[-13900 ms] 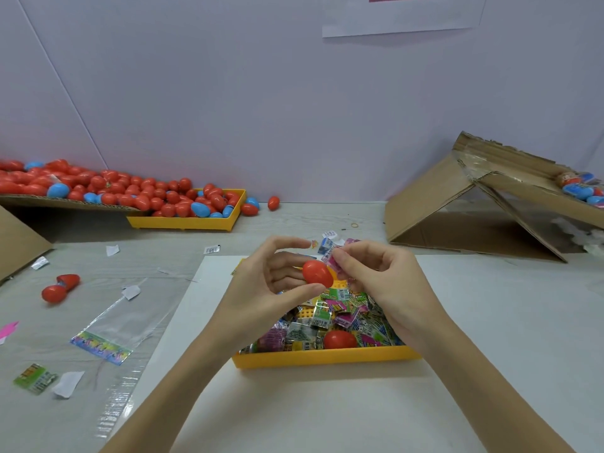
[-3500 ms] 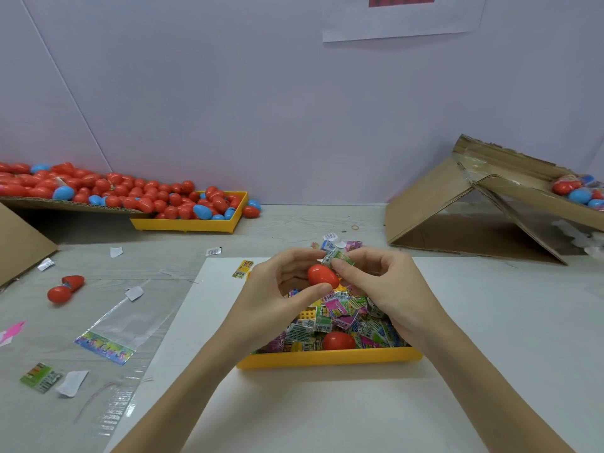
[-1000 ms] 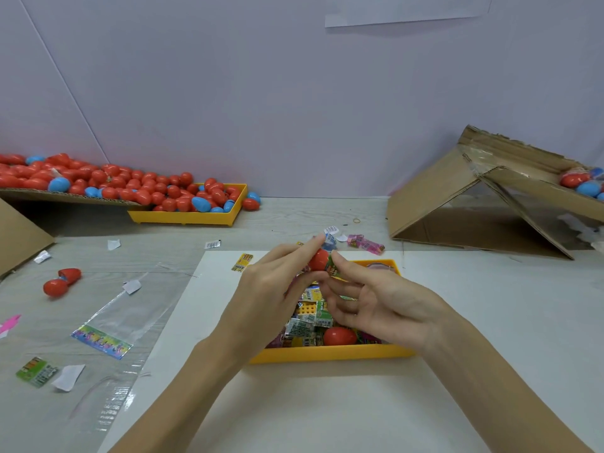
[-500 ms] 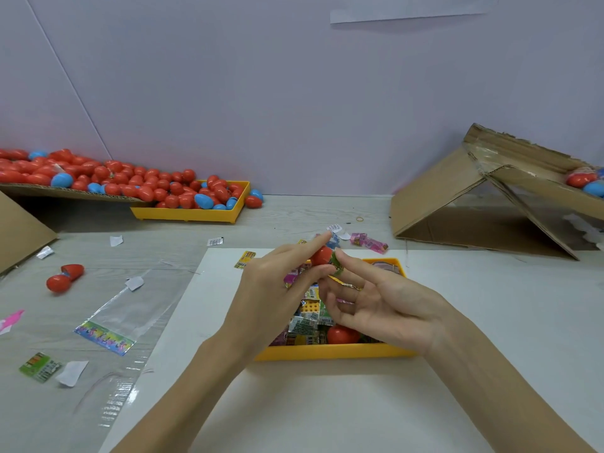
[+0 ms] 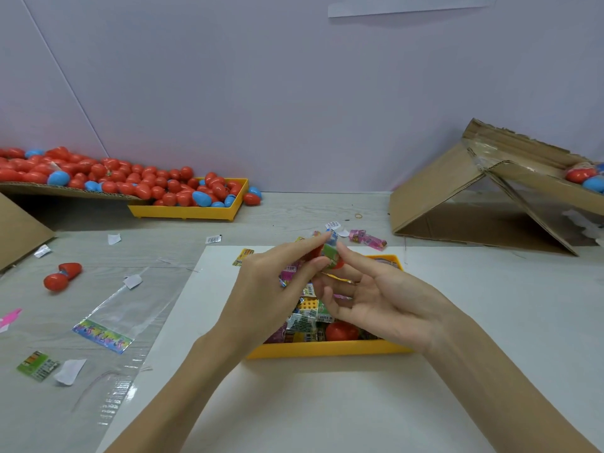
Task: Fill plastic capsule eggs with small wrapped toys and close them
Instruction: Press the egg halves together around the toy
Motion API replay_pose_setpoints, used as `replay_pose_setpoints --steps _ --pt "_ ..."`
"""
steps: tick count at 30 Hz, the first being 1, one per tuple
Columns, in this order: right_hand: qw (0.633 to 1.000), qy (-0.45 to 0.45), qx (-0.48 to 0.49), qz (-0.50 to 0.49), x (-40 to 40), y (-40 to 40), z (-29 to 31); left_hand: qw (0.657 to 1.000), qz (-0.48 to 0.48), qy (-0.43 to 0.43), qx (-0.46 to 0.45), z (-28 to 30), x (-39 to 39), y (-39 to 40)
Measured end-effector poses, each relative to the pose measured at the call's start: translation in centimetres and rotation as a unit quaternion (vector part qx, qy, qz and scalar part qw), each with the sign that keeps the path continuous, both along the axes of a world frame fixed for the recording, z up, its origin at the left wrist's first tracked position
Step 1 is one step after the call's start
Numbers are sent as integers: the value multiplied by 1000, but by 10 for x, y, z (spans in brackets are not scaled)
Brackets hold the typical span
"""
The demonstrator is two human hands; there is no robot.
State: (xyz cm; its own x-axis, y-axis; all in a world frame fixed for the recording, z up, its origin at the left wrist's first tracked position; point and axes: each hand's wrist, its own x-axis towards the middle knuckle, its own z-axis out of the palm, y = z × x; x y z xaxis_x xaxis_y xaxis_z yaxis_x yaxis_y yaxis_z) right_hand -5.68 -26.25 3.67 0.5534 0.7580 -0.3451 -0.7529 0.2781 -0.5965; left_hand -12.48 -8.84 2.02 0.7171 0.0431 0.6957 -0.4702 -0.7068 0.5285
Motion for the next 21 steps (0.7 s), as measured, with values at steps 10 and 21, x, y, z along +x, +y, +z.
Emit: replay_pose_setpoints --steps 10,21 --pt "997 27 44 65 0 -4 1 987 -95 69 -109 8 -2 8" --pt "989 -149 -3 1 -5 3 -2 995 -41 32 -84 8 -1 6"
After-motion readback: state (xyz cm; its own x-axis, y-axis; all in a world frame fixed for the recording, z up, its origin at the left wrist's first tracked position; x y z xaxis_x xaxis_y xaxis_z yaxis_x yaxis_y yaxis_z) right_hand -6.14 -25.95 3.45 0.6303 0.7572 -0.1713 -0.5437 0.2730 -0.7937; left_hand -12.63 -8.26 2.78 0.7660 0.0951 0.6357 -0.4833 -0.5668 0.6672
